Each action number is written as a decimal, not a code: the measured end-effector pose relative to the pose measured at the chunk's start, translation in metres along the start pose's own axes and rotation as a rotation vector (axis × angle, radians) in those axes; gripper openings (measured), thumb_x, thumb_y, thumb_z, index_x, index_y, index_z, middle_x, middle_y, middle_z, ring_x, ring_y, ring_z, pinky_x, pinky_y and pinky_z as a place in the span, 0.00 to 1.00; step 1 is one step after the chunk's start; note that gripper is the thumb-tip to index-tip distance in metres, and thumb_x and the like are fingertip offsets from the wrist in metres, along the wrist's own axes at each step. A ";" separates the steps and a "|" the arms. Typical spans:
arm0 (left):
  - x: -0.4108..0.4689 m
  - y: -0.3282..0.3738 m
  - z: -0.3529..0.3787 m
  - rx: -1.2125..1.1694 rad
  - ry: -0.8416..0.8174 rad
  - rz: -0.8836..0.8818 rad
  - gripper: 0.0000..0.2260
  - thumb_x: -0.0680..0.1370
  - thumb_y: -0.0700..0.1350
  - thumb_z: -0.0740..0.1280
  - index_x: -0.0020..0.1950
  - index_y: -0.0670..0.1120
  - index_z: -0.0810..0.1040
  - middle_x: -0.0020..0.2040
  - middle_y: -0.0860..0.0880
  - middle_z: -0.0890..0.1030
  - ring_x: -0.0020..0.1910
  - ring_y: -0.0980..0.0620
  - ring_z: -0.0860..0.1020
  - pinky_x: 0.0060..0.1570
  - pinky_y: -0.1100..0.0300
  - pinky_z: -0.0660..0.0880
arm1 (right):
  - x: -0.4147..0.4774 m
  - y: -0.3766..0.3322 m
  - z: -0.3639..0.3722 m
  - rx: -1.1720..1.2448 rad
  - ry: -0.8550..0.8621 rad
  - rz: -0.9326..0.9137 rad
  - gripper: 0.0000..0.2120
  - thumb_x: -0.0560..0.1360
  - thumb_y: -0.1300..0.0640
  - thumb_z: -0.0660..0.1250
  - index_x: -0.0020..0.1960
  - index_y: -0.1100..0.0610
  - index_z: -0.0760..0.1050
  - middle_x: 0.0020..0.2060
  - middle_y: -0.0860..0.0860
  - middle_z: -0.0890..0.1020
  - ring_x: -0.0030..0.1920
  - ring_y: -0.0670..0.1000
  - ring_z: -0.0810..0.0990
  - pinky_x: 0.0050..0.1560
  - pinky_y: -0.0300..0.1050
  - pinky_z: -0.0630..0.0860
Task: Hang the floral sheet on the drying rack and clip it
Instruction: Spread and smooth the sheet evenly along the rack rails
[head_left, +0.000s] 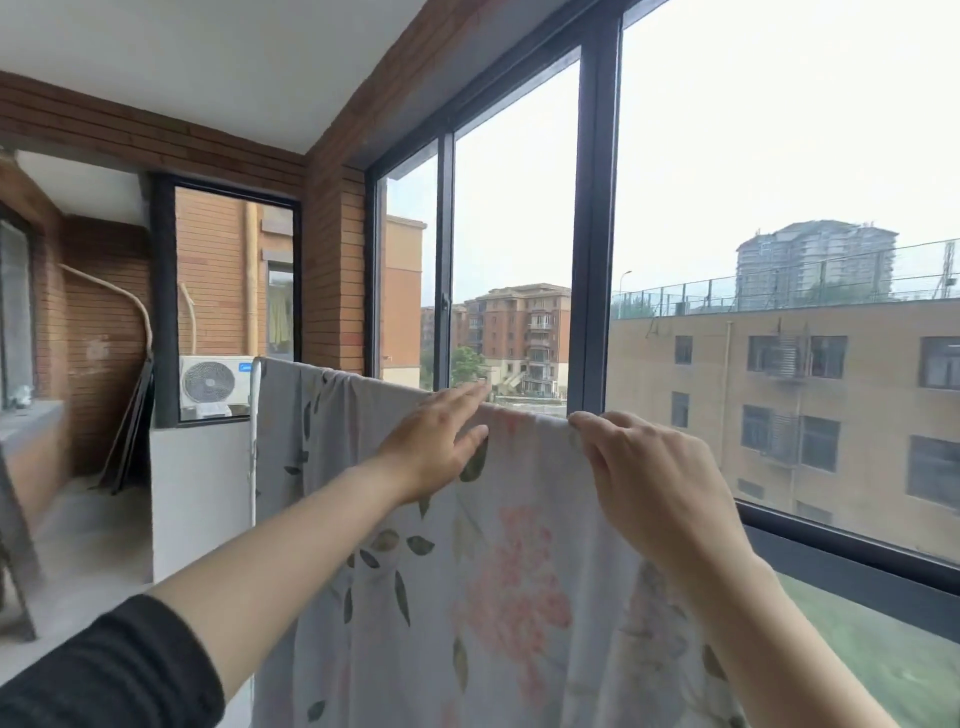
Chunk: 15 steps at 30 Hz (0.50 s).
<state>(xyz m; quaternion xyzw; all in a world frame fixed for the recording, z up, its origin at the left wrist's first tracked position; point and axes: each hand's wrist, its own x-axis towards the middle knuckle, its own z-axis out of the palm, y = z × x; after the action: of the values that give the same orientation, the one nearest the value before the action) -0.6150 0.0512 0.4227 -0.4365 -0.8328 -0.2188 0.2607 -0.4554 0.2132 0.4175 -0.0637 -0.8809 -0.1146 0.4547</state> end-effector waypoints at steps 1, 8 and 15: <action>0.004 -0.005 0.001 0.016 -0.027 0.019 0.23 0.82 0.51 0.54 0.77 0.50 0.56 0.77 0.53 0.58 0.75 0.55 0.54 0.73 0.57 0.50 | 0.000 0.000 0.000 0.003 -0.001 0.004 0.10 0.79 0.55 0.57 0.55 0.46 0.74 0.42 0.45 0.80 0.37 0.52 0.80 0.31 0.45 0.71; 0.021 -0.051 0.016 -0.080 -0.038 0.109 0.27 0.77 0.57 0.46 0.75 0.51 0.61 0.75 0.52 0.63 0.74 0.53 0.58 0.74 0.47 0.51 | 0.005 -0.013 -0.006 -0.004 -0.060 0.089 0.12 0.78 0.55 0.60 0.57 0.45 0.78 0.48 0.43 0.83 0.41 0.51 0.83 0.35 0.44 0.74; 0.025 -0.065 0.020 -0.130 -0.051 0.187 0.21 0.82 0.51 0.53 0.76 0.52 0.58 0.75 0.53 0.61 0.75 0.53 0.55 0.74 0.46 0.45 | 0.051 -0.068 0.011 -0.127 -0.230 0.200 0.07 0.76 0.51 0.60 0.45 0.52 0.74 0.41 0.48 0.79 0.37 0.50 0.75 0.34 0.41 0.65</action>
<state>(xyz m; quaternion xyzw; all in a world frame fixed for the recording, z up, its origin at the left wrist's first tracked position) -0.6866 0.0445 0.4139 -0.5339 -0.7788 -0.2358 0.2297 -0.5083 0.1507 0.4430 -0.1926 -0.9073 -0.1162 0.3552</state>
